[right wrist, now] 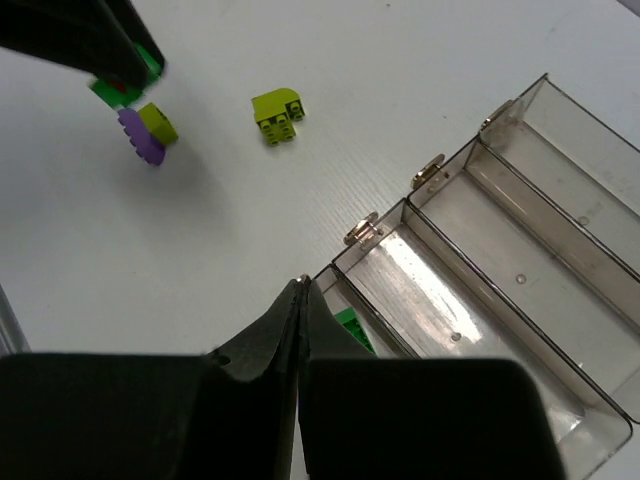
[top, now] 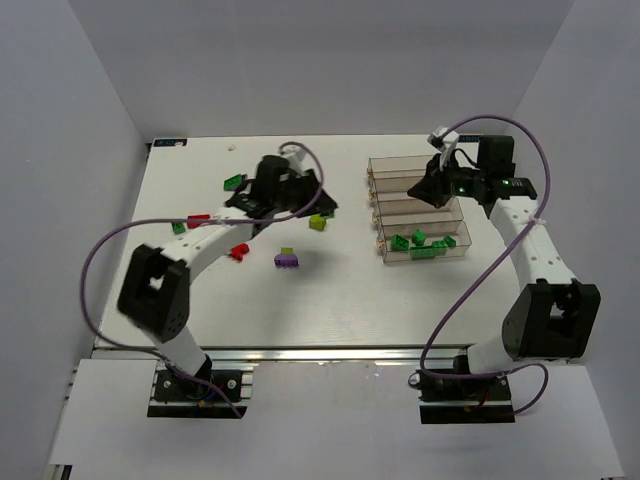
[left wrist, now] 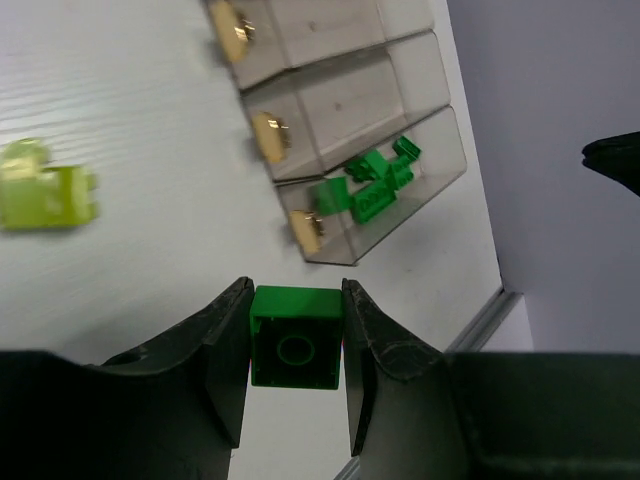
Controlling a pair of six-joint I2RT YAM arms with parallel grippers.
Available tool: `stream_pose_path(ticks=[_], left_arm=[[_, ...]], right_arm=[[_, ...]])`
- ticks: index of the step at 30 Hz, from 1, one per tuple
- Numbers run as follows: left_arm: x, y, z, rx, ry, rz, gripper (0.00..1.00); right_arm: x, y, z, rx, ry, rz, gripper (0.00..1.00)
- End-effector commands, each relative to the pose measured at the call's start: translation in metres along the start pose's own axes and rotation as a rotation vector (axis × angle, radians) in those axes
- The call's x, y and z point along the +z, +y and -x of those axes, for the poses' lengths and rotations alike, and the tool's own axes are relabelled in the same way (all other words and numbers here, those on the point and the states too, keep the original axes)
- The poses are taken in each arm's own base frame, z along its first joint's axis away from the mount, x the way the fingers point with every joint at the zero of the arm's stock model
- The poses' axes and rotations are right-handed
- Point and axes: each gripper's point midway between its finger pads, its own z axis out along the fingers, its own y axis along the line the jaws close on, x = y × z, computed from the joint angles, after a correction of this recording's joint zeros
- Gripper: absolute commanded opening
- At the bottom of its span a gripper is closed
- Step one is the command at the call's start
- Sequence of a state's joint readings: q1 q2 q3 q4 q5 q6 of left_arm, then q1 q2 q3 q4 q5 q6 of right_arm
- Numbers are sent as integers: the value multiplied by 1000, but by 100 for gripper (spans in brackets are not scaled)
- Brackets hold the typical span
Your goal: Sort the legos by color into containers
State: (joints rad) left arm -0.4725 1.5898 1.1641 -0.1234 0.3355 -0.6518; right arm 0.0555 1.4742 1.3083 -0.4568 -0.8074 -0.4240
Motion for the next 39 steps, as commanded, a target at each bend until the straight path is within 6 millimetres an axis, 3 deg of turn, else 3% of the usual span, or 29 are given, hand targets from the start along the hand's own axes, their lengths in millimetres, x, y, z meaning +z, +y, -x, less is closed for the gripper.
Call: stream_pose_path(ticks=[1,3,7,12,14,15,20,31,39], left_arm=[[46,-68,-1,63,35,-141,5],[67,-86,-18,93,89,-163,5],[120,-105,-33,136,146,-176,8],[160,-126,-52,188,205,-185,10],[176,-121,-63,196,225,-167,14],[178,-130,-60,205,218,-178,16],[190,-124,-72,205,232,-150,31],[188,-129,-89,223,261,-141,53],[179,-129,-82,245,244,-123,64]], right_arm=[[-16,5,18,-19,-72,-13,0],[-20,6,14,-11,-73,-22,0],[-32,4,13,-16,-89,-57,0],[-41,2,7,1,-93,-76,0],[-43,2,5,6,-95,-80,0],[-44,2,4,10,-95,-82,0],[-46,-1,3,13,-100,-86,0],[-42,-4,-1,27,-94,-67,0],[-42,0,4,5,-96,-34,15]])
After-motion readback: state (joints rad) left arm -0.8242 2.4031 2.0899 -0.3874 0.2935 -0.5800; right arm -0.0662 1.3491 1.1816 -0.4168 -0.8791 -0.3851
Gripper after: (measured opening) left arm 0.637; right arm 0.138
